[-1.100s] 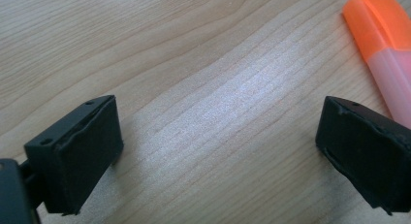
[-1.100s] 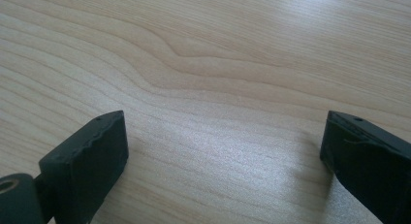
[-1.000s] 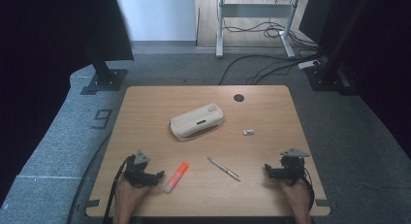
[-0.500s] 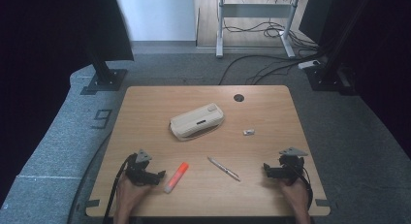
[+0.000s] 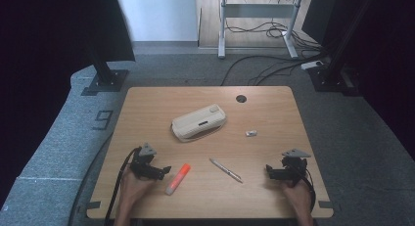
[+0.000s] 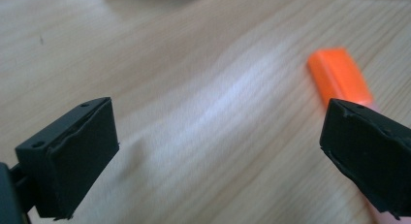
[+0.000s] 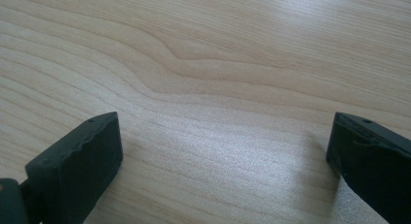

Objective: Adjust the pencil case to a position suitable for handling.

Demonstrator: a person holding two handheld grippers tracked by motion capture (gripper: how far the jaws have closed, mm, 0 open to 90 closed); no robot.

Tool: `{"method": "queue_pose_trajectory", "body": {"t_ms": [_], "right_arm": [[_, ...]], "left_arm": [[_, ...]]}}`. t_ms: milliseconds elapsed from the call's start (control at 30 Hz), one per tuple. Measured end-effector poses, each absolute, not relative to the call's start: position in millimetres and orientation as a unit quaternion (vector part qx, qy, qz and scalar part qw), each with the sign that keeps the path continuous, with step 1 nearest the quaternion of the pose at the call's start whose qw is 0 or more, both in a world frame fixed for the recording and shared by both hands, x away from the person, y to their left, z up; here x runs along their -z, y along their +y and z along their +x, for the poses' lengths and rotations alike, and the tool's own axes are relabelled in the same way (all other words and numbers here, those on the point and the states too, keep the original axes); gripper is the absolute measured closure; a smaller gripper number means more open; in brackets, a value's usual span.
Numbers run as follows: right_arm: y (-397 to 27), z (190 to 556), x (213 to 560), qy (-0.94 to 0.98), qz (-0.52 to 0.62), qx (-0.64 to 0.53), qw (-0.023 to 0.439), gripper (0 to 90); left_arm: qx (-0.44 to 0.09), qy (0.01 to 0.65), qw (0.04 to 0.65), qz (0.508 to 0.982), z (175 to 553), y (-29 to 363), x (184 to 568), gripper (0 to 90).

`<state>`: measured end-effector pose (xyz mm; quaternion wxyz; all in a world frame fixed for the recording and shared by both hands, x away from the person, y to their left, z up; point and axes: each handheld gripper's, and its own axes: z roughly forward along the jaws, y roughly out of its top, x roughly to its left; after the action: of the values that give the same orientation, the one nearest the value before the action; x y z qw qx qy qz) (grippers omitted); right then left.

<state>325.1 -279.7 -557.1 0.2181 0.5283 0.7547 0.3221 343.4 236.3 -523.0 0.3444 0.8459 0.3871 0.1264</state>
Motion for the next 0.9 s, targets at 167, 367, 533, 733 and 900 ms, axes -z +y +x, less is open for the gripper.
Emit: {"method": "queue_pose_trajectory", "body": {"t_ms": [167,367,533,733,900], "right_arm": [[-280,325,557,0.755,0.528,-0.322,0.218,0.0],[-280,325,557,0.755,0.528,-0.322,0.218,0.0],[-280,325,557,0.755,0.528,-0.322,0.218,0.0],[-280,325,557,0.755,0.528,-0.322,0.218,0.0],[-280,325,557,0.755,0.528,-0.322,0.218,0.0]], "left_arm": [[-0.120,0.378,0.351,0.848,356,229,512,0.2],[-0.116,0.359,0.352,0.857,372,218,501,1.3],[-0.116,0.346,0.346,0.865,388,205,490,1.4],[-0.108,0.325,0.342,0.875,406,190,482,1.8],[-0.104,0.320,0.340,0.878,419,181,479,3.4]]}}
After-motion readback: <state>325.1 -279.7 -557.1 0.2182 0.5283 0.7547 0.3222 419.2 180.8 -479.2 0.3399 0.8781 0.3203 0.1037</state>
